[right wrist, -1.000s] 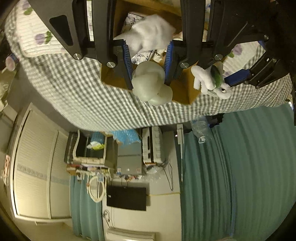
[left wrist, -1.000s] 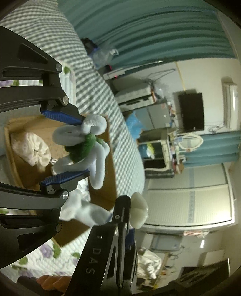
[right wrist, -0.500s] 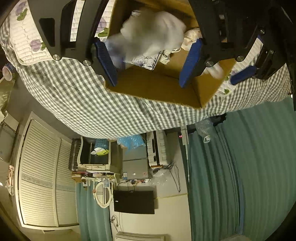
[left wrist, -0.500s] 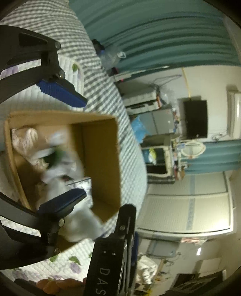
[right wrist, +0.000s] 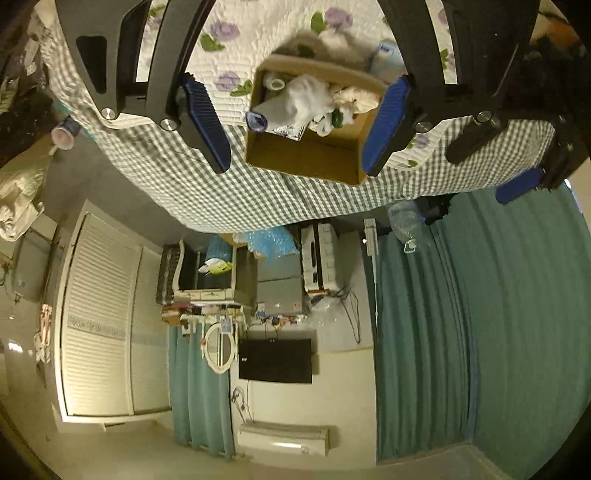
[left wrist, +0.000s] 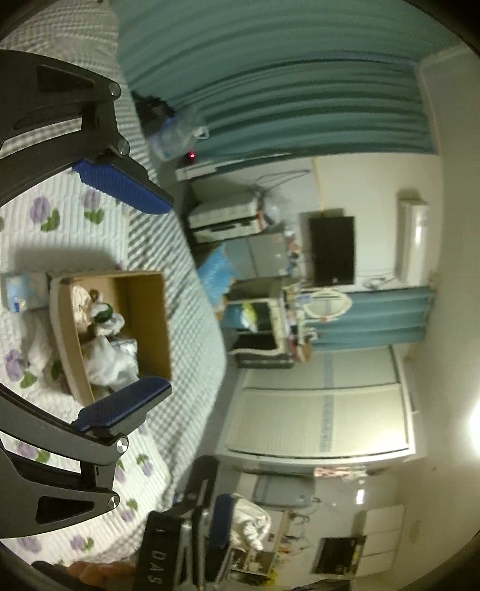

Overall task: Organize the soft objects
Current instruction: 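Grasp the blue tissue packet with the left tool while the right tool grasps white tissue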

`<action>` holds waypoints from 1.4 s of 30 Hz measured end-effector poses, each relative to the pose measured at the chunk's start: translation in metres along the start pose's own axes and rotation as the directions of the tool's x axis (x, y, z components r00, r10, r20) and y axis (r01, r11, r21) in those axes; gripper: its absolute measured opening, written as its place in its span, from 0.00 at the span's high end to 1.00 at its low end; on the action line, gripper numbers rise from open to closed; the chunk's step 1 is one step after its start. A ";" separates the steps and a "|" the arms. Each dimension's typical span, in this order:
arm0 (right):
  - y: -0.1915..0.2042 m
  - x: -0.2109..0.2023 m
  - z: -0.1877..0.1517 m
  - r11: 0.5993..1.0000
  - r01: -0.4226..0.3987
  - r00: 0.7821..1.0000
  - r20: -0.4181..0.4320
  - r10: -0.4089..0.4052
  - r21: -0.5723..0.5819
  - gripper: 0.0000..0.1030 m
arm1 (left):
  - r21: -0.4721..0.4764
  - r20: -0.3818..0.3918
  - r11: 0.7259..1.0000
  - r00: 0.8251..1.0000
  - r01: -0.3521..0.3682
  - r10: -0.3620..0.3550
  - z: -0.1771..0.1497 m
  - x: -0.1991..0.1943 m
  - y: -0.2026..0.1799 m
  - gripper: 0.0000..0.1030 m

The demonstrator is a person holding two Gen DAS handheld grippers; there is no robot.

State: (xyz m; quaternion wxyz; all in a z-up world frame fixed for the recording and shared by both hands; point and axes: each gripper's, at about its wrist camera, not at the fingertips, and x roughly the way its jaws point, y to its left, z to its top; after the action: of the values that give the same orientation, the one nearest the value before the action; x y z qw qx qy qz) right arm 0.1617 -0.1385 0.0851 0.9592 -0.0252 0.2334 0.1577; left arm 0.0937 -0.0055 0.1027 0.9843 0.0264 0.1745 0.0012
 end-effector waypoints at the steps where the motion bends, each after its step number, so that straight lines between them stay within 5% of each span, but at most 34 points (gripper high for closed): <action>1: 0.002 -0.015 0.000 1.000 0.004 1.000 0.005 -0.004 -0.005 0.28 | -0.001 0.014 1.000 1.000 0.005 -0.005 0.003 -0.015 0.001 0.11; 8: 0.018 -0.076 -0.022 1.000 -0.002 1.000 0.014 0.002 -0.027 0.27 | 0.000 0.019 1.000 1.000 0.015 -0.015 -0.010 -0.055 0.012 0.11; 14: 0.035 -0.071 -0.071 0.999 -0.028 0.999 -0.017 0.027 -0.045 0.26 | -0.002 -0.048 1.000 0.999 -0.002 0.002 -0.061 -0.040 0.018 0.11; 29: 0.035 0.085 -0.179 1.000 -0.003 0.989 -0.146 0.001 -0.009 0.26 | -0.058 -0.258 0.997 0.965 -0.057 0.040 -0.189 0.082 0.037 0.11; 42: 0.038 0.167 -0.216 0.997 -0.078 0.961 -0.265 0.081 0.022 0.30 | -0.051 -0.384 0.999 0.923 0.010 -0.029 -0.234 0.126 0.016 0.11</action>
State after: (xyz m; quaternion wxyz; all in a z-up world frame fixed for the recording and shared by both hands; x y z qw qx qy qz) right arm 0.1955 -0.0806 -0.1821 0.9122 -0.0315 0.3617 0.1899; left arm 0.1318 0.0242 -0.1589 0.9312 0.0000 0.3645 0.0010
